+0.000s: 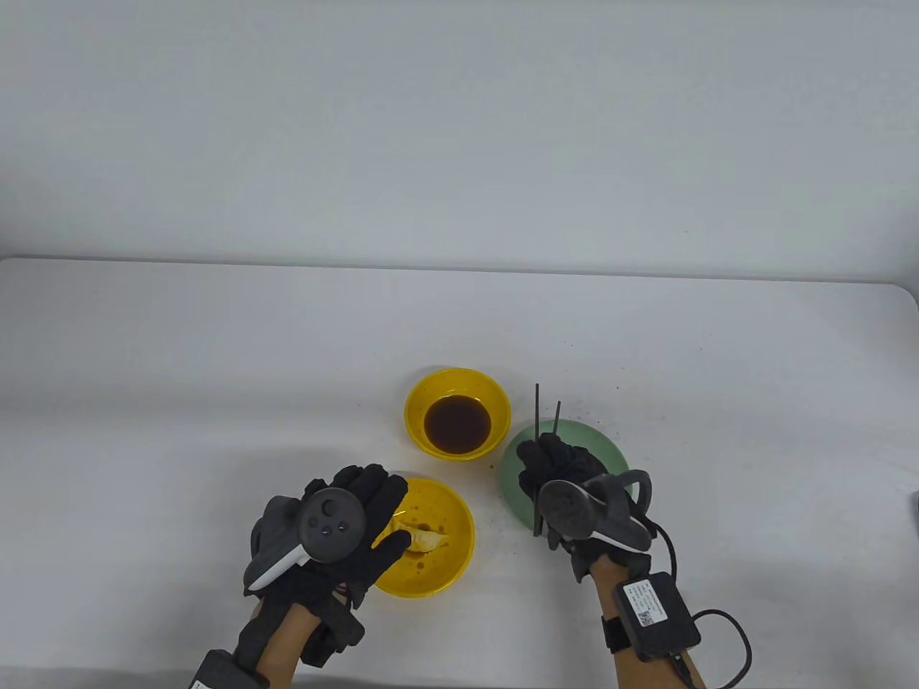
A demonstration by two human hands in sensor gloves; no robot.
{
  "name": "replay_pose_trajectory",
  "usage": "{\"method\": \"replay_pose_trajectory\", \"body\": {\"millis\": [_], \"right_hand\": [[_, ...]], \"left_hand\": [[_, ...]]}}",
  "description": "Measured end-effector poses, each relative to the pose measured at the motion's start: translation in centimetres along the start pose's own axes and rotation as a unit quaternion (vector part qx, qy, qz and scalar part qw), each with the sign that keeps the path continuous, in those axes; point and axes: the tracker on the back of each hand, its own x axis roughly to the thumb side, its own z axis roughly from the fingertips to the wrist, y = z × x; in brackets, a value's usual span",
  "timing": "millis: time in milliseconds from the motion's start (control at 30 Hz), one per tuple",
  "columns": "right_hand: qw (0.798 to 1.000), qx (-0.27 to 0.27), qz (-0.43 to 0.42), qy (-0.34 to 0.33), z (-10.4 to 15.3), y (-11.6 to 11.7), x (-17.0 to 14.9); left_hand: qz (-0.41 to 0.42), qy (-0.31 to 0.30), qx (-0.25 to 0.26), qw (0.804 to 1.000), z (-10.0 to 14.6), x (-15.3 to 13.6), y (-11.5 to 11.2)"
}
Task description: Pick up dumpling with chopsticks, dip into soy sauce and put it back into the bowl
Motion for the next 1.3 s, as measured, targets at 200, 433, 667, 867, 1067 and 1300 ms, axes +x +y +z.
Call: {"method": "replay_pose_trajectory", "body": {"millis": [200, 433, 667, 867, 1067, 1300], "right_hand": [[0.974, -0.125, -0.19, -0.022, 1.2, -4.3, 0.0], [0.851, -0.062, -0.517, 0.071, 2.1, -2.8, 1.4], [0.831, 0.048, -0.536, 0.139, 2.0, 0.7, 3.8], [0.814, 0.088, -0.543, 0.185, 2.1, 3.4, 4.3], [0.844, 0.117, -0.498, 0.159, 1.8, 4.7, 5.0], [0.828, 0.079, -0.531, 0.163, 1.8, 5.3, 4.3]], "left_hand": [[0.009, 0.003, 0.005, 1.0, 0.1, -0.2, 0.4], [0.018, 0.014, 0.007, 1.0, 0.2, -0.7, 0.6], [0.019, 0.024, 0.002, 1.0, 0.1, -1.0, 0.6], [0.016, 0.023, 0.0, 1.0, 0.1, -0.9, 0.6], [0.019, 0.022, 0.0, 1.0, 0.1, -0.9, 0.6], [0.021, 0.022, 0.0, 1.0, 0.2, -1.0, 0.7]]}}
